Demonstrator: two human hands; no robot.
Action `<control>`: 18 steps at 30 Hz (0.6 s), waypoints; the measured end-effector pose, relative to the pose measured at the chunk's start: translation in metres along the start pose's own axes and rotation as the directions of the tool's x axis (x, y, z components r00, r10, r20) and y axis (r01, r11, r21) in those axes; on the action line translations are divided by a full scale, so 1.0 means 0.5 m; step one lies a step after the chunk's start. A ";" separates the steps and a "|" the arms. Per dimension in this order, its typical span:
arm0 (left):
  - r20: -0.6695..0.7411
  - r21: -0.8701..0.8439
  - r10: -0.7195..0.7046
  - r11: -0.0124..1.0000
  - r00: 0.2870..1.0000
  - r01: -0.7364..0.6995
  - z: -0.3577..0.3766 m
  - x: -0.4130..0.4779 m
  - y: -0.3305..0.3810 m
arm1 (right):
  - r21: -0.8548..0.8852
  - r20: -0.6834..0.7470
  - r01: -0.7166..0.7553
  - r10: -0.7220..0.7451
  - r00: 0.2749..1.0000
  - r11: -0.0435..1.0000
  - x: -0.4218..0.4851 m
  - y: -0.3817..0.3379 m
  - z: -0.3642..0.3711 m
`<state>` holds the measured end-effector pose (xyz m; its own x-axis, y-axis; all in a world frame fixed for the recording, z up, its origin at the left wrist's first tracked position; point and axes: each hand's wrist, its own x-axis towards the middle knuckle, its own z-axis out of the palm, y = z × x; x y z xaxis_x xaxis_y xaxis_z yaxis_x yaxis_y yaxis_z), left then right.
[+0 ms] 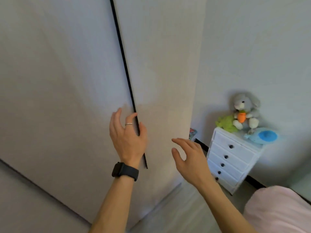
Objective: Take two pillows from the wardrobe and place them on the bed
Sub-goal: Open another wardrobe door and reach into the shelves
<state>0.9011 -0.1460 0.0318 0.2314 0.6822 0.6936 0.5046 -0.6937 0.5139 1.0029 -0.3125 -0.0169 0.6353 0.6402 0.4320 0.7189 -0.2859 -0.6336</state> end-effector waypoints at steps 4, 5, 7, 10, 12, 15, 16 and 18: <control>-0.142 0.119 0.095 0.990 0.985 -0.078 0.024 0.096 -0.014 | 0.016 0.020 0.146 -0.146 0.989 0.989 0.157 -0.030 0.051; -0.173 0.144 0.107 0.986 0.979 -0.083 0.030 0.118 -0.016 | 0.031 0.014 0.185 -0.185 0.983 0.982 0.194 -0.041 0.060; -0.229 0.197 0.131 0.977 0.964 -0.086 0.040 0.150 -0.017 | 0.056 -0.020 0.290 -0.289 0.957 0.955 0.260 -0.062 0.076; -0.269 0.256 0.132 0.965 0.954 -0.061 0.067 0.185 -0.011 | 0.019 -0.125 0.460 -0.454 0.882 0.888 0.357 -0.090 0.097; -0.303 0.270 0.103 0.963 0.947 -0.018 0.090 0.190 -0.005 | -0.016 -0.221 0.543 -0.533 0.817 0.839 0.407 -0.095 0.112; -0.357 0.352 0.155 0.936 0.921 -0.021 0.134 0.194 -0.010 | -0.072 -0.298 0.629 -0.619 0.727 0.774 0.465 -0.089 0.139; -0.374 0.368 0.174 0.929 0.911 -0.026 0.146 0.196 -0.014 | -0.105 -0.299 0.643 -0.640 0.707 0.759 0.481 -0.079 0.152; -0.399 0.390 0.199 0.920 0.895 -0.031 0.166 0.193 -0.022 | -0.190 -0.294 0.666 -0.689 0.663 0.722 0.503 -0.051 0.178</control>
<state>0.9868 -0.0532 0.0511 -0.0241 0.3803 0.9245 0.7818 -0.5692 0.2545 1.1193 -0.0807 0.0509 0.0088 0.4112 0.9115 0.9953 0.0841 -0.0475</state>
